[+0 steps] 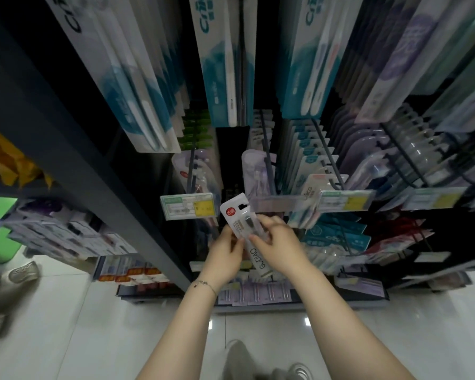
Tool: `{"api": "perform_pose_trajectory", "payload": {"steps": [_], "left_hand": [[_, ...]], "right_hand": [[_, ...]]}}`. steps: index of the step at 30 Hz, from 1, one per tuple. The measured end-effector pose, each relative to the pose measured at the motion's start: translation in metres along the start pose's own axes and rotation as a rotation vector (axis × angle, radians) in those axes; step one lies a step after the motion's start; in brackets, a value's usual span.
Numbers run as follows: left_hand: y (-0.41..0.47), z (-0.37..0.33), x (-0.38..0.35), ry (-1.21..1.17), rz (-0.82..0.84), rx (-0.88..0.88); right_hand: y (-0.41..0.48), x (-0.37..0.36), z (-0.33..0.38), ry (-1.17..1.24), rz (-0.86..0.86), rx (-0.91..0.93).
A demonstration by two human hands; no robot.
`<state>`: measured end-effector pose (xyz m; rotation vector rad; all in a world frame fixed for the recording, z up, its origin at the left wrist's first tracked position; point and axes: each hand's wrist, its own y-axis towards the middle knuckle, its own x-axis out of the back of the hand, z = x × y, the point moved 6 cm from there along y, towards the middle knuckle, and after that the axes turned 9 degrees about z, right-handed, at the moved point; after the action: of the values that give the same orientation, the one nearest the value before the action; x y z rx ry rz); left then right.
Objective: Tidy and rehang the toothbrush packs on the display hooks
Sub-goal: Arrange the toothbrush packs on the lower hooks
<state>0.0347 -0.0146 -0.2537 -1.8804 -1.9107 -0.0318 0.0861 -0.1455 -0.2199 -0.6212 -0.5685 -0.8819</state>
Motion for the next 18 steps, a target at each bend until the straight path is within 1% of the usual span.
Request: {"api": "perform_pose_trajectory", "payload": {"steps": [4, 8, 13, 18], "left_hand": [[-0.015, 0.005, -0.014, -0.005, -0.016, 0.006], [-0.036, 0.002, -0.033, 0.005, -0.066, 0.024], [-0.061, -0.023, -0.056, 0.011, -0.159, -0.068], [-0.077, -0.067, -0.075, 0.026, -0.275, -0.180]], "right_hand": [[-0.011, -0.005, -0.011, 0.028, 0.041, 0.057], [-0.028, -0.002, -0.024, 0.021, 0.065, 0.125], [-0.056, 0.023, -0.037, 0.064, 0.039, 0.219], [-0.082, 0.063, -0.041, 0.134, -0.033, 0.316]]}}
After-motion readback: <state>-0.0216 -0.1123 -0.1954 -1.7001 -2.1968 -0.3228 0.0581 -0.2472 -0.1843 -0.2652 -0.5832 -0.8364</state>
